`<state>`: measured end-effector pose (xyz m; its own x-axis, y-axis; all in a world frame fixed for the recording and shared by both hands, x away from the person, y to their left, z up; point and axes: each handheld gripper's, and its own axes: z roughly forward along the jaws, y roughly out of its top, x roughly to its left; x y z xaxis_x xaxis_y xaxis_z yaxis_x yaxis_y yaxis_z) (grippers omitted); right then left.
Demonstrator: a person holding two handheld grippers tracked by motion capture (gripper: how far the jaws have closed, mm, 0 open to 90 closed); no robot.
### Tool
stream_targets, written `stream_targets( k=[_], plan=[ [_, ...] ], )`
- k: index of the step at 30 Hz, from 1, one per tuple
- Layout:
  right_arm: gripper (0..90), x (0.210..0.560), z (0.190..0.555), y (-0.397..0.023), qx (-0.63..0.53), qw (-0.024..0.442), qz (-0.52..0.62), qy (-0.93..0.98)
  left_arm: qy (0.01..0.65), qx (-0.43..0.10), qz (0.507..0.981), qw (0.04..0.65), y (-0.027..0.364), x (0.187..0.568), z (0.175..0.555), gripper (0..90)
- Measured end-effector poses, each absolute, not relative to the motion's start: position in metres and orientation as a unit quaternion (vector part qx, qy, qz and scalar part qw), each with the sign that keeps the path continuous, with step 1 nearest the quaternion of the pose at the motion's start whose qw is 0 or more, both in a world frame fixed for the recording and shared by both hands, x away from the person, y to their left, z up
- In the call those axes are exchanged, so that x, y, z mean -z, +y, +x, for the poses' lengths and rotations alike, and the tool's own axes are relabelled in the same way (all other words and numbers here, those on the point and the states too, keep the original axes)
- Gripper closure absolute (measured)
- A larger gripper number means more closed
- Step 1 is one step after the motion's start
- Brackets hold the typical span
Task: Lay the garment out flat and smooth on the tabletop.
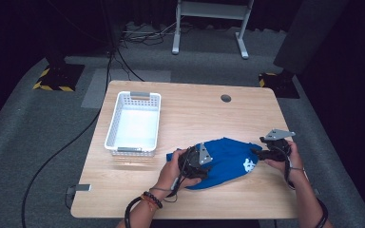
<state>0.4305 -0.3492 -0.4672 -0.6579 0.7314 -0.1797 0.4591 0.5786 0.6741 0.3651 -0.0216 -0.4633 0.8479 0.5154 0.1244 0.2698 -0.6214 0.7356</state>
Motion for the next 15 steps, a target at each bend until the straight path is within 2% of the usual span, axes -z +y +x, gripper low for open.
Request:
stream_targets(
  k=[2, 6, 11, 14, 15],
  plan=[
    [37.3, 0.466, 0.428, -0.347, -0.316, 0.212, 0.333, 0.863, 0.232, -0.151, 0.886, 0.371, -0.023, 0.47, 0.373, 47.6],
    [37.7, 0.469, 0.425, -0.339, -0.321, 0.181, 0.298, 0.881, 0.247, -0.146, 0.889, 0.356, -0.023, 0.48, 0.38, 52.5],
    [42.9, 0.475, 0.424, -0.333, -0.3, 0.163, 0.28, 0.897, 0.244, -0.13, 0.893, 0.355, -0.013, 0.488, 0.379, 70.5],
    [61.5, 0.481, 0.426, -0.333, -0.3, 0.141, 0.285, 0.899, 0.237, -0.127, 0.899, 0.347, -0.009, 0.493, 0.373, 71.6],
    [75.5, 0.483, 0.425, -0.332, -0.305, 0.131, 0.282, 0.9, 0.24, -0.122, 0.896, 0.352, -0.006, 0.492, 0.37, 66.8]
  ],
)
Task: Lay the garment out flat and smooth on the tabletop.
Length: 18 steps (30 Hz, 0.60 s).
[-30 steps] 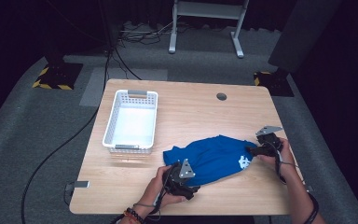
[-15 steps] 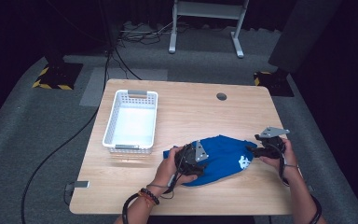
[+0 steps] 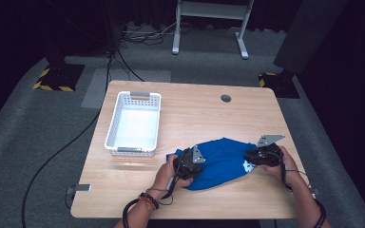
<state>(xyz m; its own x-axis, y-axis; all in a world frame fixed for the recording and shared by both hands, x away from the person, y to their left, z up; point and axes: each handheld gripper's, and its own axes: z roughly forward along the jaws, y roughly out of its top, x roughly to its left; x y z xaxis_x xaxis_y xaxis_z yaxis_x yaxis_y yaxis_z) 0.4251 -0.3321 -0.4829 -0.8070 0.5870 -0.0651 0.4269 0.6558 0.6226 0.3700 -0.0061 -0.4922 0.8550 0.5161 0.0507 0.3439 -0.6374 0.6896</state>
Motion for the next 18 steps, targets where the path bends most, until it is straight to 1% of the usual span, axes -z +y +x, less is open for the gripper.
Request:
stream_targets(
  k=[1, 2, 3, 4, 5, 6, 7, 8, 9, 10, 11, 12, 13, 14, 15, 16, 18],
  plan=[
    [79.4, 0.482, 0.424, -0.331, -0.304, 0.133, 0.28, 0.901, 0.238, -0.114, 0.895, 0.36, -0.002, 0.49, 0.366, 63.8],
    [79.4, 0.482, 0.424, -0.331, -0.304, 0.133, 0.28, 0.901, 0.238, -0.114, 0.895, 0.36, -0.002, 0.49, 0.366, 63.3],
    [86.6, 0.481, 0.422, -0.328, -0.299, 0.14, 0.274, 0.903, 0.237, -0.108, 0.896, 0.359, 0.002, 0.489, 0.361, 61.9],
    [88.6, 0.48, 0.421, -0.327, -0.302, 0.138, 0.273, 0.903, 0.234, -0.105, 0.899, 0.354, 0.003, 0.49, 0.358, 59.6],
    [88.6, 0.48, 0.421, -0.326, -0.303, 0.14, 0.271, 0.903, 0.234, -0.105, 0.899, 0.354, 0.003, 0.49, 0.358, 57.9],
    [84.6, 0.479, 0.42, -0.325, -0.304, 0.145, 0.271, 0.902, 0.227, -0.1, 0.902, 0.354, 0.004, 0.491, 0.355, 55.3],
    [76.2, 0.478, 0.42, -0.326, -0.304, 0.152, 0.277, 0.899, 0.224, -0.099, 0.903, 0.352, 0.005, 0.493, 0.347, 53.4],
    [73.8, 0.478, 0.421, -0.327, -0.305, 0.158, 0.289, 0.893, 0.225, -0.094, 0.903, 0.354, 0.006, 0.494, 0.344, 53.1],
    [67.7, 0.477, 0.423, -0.329, -0.307, 0.159, 0.296, 0.89, 0.223, -0.088, 0.904, 0.353, 0.006, 0.494, 0.342, 51.2],
    [67.7, 0.477, 0.423, -0.329, -0.307, 0.159, 0.296, 0.89, 0.223, -0.088, 0.904, 0.353, 0.006, 0.494, 0.342, 48.3],
    [57.1, 0.478, 0.425, -0.332, -0.308, 0.157, 0.306, 0.887, 0.22, -0.085, 0.906, 0.351, 0.006, 0.494, 0.339, 48.3],
    [49.8, 0.479, 0.428, -0.336, -0.308, 0.162, 0.33, 0.878, 0.218, -0.087, 0.908, 0.348, 0.005, 0.493, 0.337, 46.3],
    [49.1, 0.48, 0.431, -0.339, -0.308, 0.164, 0.345, 0.871, 0.21, -0.086, 0.911, 0.344, 0.005, 0.492, 0.334, 44.5],
    [40.8, 0.483, 0.433, -0.343, -0.309, 0.154, 0.354, 0.869, 0.204, -0.084, 0.913, 0.343, 0.005, 0.492, 0.332, 42.7],
    [40.8, 0.483, 0.433, -0.343, -0.309, 0.154, 0.354, 0.869, 0.202, -0.084, 0.914, 0.342, 0.005, 0.492, 0.33, 42.7],
    [37.5, 0.485, 0.435, -0.345, -0.31, 0.15, 0.367, 0.864, 0.202, -0.087, 0.915, 0.34, 0.005, 0.492, 0.328, 40.6],
    [36.5, 0.487, 0.436, -0.344, -0.308, 0.146, 0.371, 0.864, 0.199, -0.087, 0.915, 0.34, 0.005, 0.494, 0.325, 40.5]
  ],
)
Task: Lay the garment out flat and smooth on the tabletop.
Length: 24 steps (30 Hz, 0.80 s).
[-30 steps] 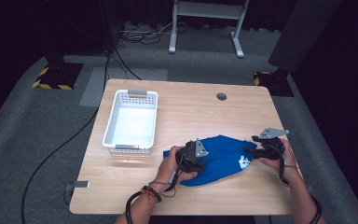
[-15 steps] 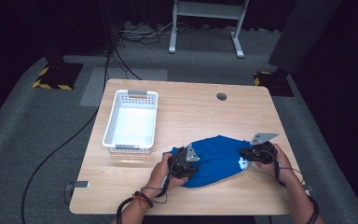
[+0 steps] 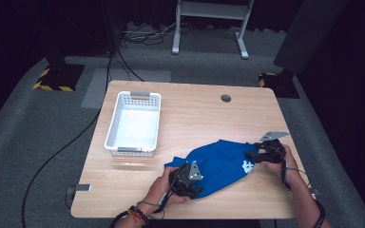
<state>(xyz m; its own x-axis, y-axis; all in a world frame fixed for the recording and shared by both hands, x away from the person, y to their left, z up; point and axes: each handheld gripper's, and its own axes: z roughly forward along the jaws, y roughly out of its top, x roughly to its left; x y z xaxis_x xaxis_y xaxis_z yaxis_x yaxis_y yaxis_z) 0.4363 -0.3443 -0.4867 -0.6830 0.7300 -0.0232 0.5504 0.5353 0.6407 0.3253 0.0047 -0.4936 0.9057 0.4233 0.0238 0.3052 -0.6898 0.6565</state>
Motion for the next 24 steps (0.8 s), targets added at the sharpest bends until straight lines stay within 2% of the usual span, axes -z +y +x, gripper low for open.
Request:
stream_targets(
  k=[3, 4, 5, 7, 8, 10, 13, 14, 15, 18, 24],
  plan=[
    [34.9, 0.488, 0.438, -0.342, -0.306, 0.149, 0.373, 0.863, 0.207, -0.08, 0.911, 0.347, 0.006, 0.495, 0.326, 39.9],
    [32.9, 0.488, 0.438, -0.342, -0.303, 0.152, 0.374, 0.863, 0.207, -0.08, 0.91, 0.349, 0.007, 0.496, 0.326, 39.9],
    [26.5, 0.489, 0.439, -0.342, -0.291, 0.165, 0.384, 0.861, 0.208, -0.08, 0.908, 0.355, 0.008, 0.497, 0.326, 39.7],
    [26.3, 0.49, 0.439, -0.344, -0.296, 0.157, 0.39, 0.858, 0.212, -0.081, 0.905, 0.36, 0.009, 0.499, 0.325, 38.6],
    [29.4, 0.491, 0.44, -0.345, -0.299, 0.153, 0.394, 0.855, 0.213, -0.081, 0.904, 0.362, 0.009, 0.499, 0.325, 38.1],
    [42.6, 0.49, 0.44, -0.347, -0.314, 0.128, 0.39, 0.856, 0.215, -0.084, 0.901, 0.367, 0.009, 0.5, 0.324, 37.7],
    [65.2, 0.489, 0.437, -0.344, -0.324, 0.118, 0.38, 0.858, 0.218, -0.085, 0.898, 0.372, 0.009, 0.501, 0.323, 37.0],
    [65.2, 0.489, 0.437, -0.344, -0.324, 0.118, 0.38, 0.858, 0.218, -0.085, 0.898, 0.372, 0.009, 0.501, 0.323, 37.0],
    [75.5, 0.488, 0.434, -0.339, -0.326, 0.126, 0.371, 0.86, 0.218, -0.086, 0.898, 0.373, 0.01, 0.502, 0.323, 37.0],
    [79.8, 0.484, 0.43, -0.332, -0.326, 0.145, 0.355, 0.864, 0.219, -0.087, 0.897, 0.374, 0.01, 0.502, 0.322, 37.0],
    [80.5, 0.462, 0.412, -0.315, -0.358, 0.176, 0.324, 0.858, 0.224, -0.088, 0.896, 0.374, 0.009, 0.502, 0.322, 36.9]
  ],
)
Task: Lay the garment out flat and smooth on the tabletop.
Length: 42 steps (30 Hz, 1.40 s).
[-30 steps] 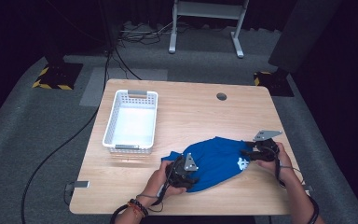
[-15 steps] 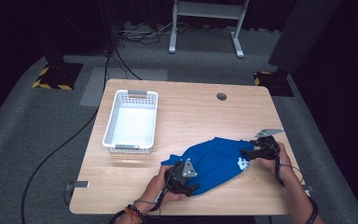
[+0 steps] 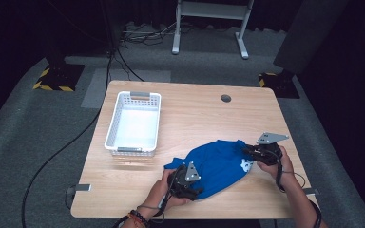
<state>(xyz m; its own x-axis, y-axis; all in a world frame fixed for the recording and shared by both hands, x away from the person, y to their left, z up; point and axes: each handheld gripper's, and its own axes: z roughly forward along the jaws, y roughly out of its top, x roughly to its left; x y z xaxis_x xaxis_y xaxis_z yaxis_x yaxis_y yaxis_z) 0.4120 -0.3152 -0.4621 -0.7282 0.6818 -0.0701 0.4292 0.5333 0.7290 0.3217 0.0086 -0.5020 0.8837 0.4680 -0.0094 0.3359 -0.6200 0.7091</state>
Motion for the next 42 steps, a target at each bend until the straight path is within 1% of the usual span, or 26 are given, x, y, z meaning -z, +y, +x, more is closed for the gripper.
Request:
stream_targets(
  k=[5, 12, 18, 23, 27, 35, 37, 38, 39, 41, 42],
  plan=[
    [80.5, 0.444, 0.389, -0.29, -0.376, 0.187, 0.269, 0.867, 0.226, -0.089, 0.895, 0.374, 0.008, 0.502, 0.322, 36.9],
    [80.5, 0.437, 0.368, -0.267, -0.389, 0.168, 0.219, 0.879, 0.229, -0.09, 0.894, 0.374, 0.008, 0.502, 0.321, 36.9],
    [80.5, 0.444, 0.349, -0.246, -0.389, 0.138, 0.177, 0.893, 0.231, -0.091, 0.894, 0.374, 0.007, 0.502, 0.321, 36.9],
    [80.4, 0.457, 0.333, -0.226, -0.376, 0.11, 0.139, 0.909, 0.235, -0.094, 0.892, 0.375, 0.006, 0.503, 0.321, 36.8],
    [80.2, 0.466, 0.331, -0.218, -0.364, 0.099, 0.131, 0.917, 0.235, -0.094, 0.891, 0.377, 0.006, 0.503, 0.321, 36.8],
    [79.8, 0.482, 0.333, -0.207, -0.34, 0.091, 0.124, 0.928, 0.238, -0.094, 0.89, 0.377, 0.005, 0.503, 0.321, 36.8],
    [78.2, 0.483, 0.334, -0.206, -0.341, 0.085, 0.125, 0.928, 0.237, -0.094, 0.89, 0.377, 0.005, 0.503, 0.321, 36.8],
    [75.9, 0.482, 0.335, -0.206, -0.341, 0.081, 0.126, 0.928, 0.237, -0.094, 0.89, 0.378, 0.005, 0.503, 0.321, 36.9],
    [75.9, 0.482, 0.335, -0.206, -0.341, 0.081, 0.126, 0.928, 0.237, -0.094, 0.89, 0.378, 0.005, 0.503, 0.321, 36.8],
    [67.6, 0.475, 0.333, -0.211, -0.344, 0.082, 0.123, 0.927, 0.236, -0.095, 0.89, 0.378, 0.005, 0.503, 0.321, 36.8],
    [65.1, 0.472, 0.333, -0.213, -0.347, 0.083, 0.123, 0.926, 0.236, -0.094, 0.89, 0.379, 0.006, 0.504, 0.321, 36.9]
  ],
)
